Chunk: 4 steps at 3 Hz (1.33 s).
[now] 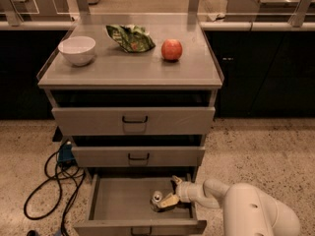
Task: Pick 7up can from bottom drawer and place on counter
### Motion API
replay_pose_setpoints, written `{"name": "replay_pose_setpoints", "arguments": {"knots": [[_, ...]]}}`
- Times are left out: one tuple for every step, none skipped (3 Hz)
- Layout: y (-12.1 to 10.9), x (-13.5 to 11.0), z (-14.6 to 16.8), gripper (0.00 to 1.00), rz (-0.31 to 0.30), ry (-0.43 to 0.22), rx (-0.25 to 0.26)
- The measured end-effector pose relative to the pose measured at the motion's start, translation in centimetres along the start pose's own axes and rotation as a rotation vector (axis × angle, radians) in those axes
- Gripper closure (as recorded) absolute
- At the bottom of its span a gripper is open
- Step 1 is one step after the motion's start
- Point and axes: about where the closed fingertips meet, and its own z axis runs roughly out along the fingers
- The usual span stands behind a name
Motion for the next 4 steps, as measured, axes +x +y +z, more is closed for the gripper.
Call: {"name": "replay_pose_setpoints", "arguments": {"knots": [[0.0,0.0,0.0,0.0,0.001,0.0,0.0],[1.6,1.2,1.7,0.0,0.018,0.025,-0.042],[3.9,2.4,3.5,0.0,0.057,0.03,-0.107],[4.0,2.4,3.6,0.0,0.058,0.029,-0.111]]}}
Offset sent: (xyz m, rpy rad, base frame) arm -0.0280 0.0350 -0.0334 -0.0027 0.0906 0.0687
